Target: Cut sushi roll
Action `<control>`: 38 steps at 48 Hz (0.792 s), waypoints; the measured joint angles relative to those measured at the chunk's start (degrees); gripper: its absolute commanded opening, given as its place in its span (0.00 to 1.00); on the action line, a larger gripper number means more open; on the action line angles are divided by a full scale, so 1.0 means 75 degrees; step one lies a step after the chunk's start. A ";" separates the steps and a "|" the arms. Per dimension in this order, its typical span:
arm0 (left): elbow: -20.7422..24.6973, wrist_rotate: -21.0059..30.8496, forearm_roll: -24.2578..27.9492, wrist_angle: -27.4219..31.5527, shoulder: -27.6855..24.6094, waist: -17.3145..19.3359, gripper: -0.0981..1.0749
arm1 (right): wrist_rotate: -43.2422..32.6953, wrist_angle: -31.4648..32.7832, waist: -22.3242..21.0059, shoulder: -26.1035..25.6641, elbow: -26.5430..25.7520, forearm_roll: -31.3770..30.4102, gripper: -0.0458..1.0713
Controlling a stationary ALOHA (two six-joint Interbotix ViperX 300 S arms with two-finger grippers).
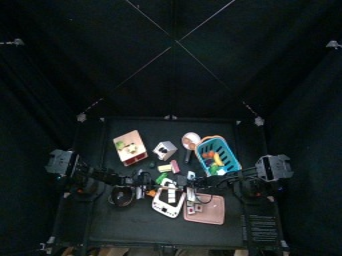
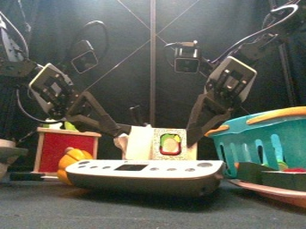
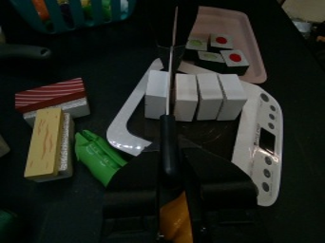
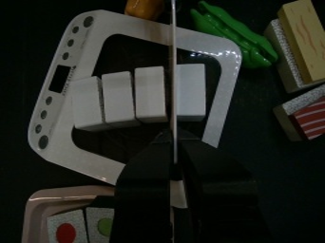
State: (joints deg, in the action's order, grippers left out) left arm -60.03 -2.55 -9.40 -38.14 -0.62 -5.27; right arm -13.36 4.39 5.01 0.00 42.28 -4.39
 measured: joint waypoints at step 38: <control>0.0164 -0.0527 0.0035 0.0012 0.0246 0.0305 0.42 | 0.0012 0.0094 -0.0187 -0.0492 0.0023 -0.0340 0.41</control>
State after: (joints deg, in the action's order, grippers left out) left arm -58.80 -6.50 -9.14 -38.06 1.23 -2.99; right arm -13.27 5.10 3.60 -3.69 42.45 -6.94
